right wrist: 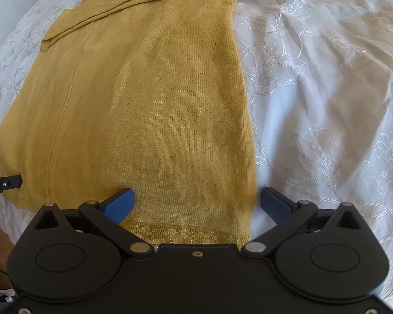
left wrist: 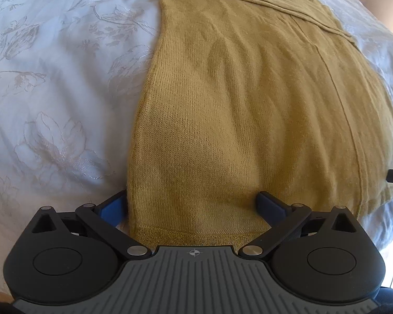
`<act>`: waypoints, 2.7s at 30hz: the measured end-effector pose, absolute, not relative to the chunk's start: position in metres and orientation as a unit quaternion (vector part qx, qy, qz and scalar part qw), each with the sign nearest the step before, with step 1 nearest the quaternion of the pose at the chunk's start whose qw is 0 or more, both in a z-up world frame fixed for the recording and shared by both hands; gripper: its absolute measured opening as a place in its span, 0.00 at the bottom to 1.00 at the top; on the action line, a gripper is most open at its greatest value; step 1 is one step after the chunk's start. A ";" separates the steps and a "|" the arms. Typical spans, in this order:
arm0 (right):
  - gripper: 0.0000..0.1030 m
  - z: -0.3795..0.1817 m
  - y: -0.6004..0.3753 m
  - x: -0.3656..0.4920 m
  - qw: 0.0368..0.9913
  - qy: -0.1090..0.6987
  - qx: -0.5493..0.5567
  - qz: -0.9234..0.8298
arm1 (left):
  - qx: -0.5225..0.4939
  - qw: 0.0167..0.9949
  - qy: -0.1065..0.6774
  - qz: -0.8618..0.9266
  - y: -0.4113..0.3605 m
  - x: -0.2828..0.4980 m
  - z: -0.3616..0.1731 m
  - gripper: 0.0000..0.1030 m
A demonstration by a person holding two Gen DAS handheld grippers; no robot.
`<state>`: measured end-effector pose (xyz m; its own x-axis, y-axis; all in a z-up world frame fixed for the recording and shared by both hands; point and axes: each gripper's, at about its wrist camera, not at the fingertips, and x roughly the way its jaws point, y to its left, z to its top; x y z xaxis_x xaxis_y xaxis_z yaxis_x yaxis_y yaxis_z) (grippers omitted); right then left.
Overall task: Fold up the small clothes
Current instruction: 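Move both tools down to the sweater hem, then grasp the hem with both tools and fold it up toward the collar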
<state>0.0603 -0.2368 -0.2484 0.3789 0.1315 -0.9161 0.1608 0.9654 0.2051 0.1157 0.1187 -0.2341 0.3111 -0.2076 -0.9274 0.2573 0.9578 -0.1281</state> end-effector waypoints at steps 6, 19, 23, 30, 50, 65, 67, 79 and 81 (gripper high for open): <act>1.00 -0.251 -0.224 0.048 0.821 0.550 0.151 -0.022 | 0.015 0.813 0.564 -0.144 0.125 0.110 -0.233 1.00; 0.99 -0.237 -0.253 0.015 0.845 0.499 0.188 -0.032 | 0.025 0.837 0.527 -0.144 0.137 0.093 -0.223 0.73; 0.99 -0.234 -0.257 0.014 0.846 0.502 0.177 -0.037 | 0.018 0.841 0.520 -0.149 0.144 0.090 -0.222 0.68; 0.97 -0.235 -0.248 0.028 0.846 0.512 0.148 -0.006 | 0.026 0.841 0.519 -0.148 0.140 0.091 -0.226 0.77; 0.52 -0.248 -0.268 0.028 0.828 0.535 0.167 0.000 | 0.057 0.836 0.530 -0.133 0.124 0.096 -0.223 0.68; 0.13 -0.183 -0.323 0.033 0.830 0.467 0.283 0.112 | -0.082 0.855 0.489 -0.152 0.146 0.119 -0.154 0.08; 0.10 -0.171 -0.326 0.050 0.838 0.446 0.293 0.113 | -0.092 0.863 0.474 -0.150 0.142 0.130 -0.142 0.08; 0.10 -0.151 -0.350 0.149 0.865 0.365 0.326 0.113 | -0.129 0.901 0.395 -0.125 0.114 0.214 -0.099 0.08; 0.10 -0.149 -0.352 0.165 0.869 0.360 0.323 0.109 | -0.128 0.906 0.385 -0.123 0.112 0.230 -0.095 0.08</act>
<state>0.1649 -0.3520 -0.1486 0.7178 0.4217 -0.5541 0.0430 0.7674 0.6397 0.2297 0.1115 -0.0950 0.6738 -0.3211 -0.6654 0.1240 0.9370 -0.3266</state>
